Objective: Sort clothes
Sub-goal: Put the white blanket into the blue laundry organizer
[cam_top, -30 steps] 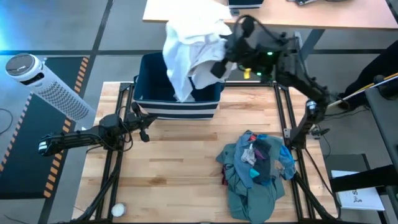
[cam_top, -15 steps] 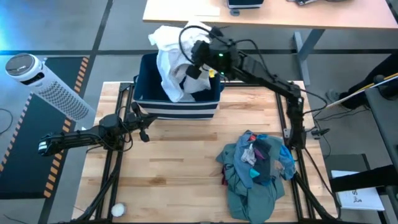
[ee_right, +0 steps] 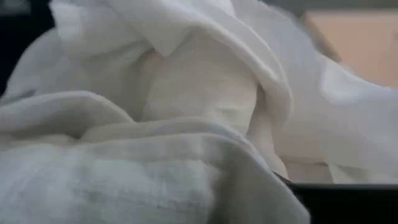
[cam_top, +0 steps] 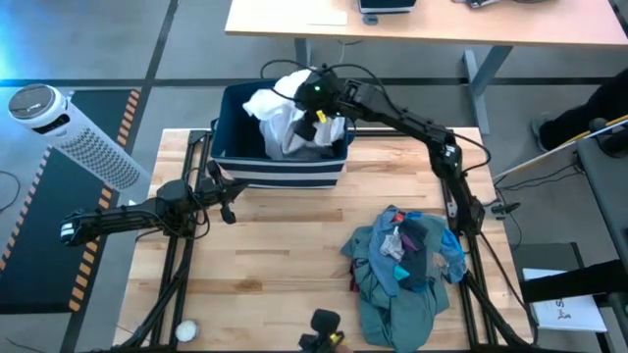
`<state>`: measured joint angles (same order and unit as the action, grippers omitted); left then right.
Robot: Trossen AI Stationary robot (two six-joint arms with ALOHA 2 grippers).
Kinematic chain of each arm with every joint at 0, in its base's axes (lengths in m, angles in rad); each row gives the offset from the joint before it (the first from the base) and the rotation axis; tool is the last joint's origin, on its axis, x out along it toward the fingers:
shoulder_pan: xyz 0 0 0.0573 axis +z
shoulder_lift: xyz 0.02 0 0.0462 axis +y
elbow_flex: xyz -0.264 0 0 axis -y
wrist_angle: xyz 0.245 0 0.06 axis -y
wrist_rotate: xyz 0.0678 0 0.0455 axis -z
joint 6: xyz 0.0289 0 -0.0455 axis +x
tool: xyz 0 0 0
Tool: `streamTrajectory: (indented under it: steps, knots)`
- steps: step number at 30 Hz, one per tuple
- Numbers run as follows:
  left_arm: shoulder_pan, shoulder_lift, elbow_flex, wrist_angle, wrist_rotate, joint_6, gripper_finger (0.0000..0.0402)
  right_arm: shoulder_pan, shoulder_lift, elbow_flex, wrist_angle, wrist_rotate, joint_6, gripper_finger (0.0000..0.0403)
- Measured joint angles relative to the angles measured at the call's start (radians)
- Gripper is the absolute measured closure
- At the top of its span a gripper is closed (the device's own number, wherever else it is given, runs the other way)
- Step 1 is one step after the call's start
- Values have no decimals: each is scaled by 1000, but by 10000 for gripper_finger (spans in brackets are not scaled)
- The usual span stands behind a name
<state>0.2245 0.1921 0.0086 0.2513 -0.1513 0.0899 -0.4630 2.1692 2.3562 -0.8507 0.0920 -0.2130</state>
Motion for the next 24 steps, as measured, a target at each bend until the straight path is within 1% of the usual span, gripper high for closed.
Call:
streamTrajectory:
  steps: [6,10,14,20,24]
  knots:
    - [0,0,0,10,0,3,402,-10,63,0,-88,-75,13,401]
    - [0,0,0,11,0,3,402,-8,93,0,-116,-101,21,377]
    - [0,0,0,11,0,3,402,-5,93,0,-111,-98,20,330]
    - [0,0,0,11,0,7,402,5,56,0,-115,-92,23,238]
    - [0,1,0,11,0,7,402,11,24,0,-135,-93,23,186]
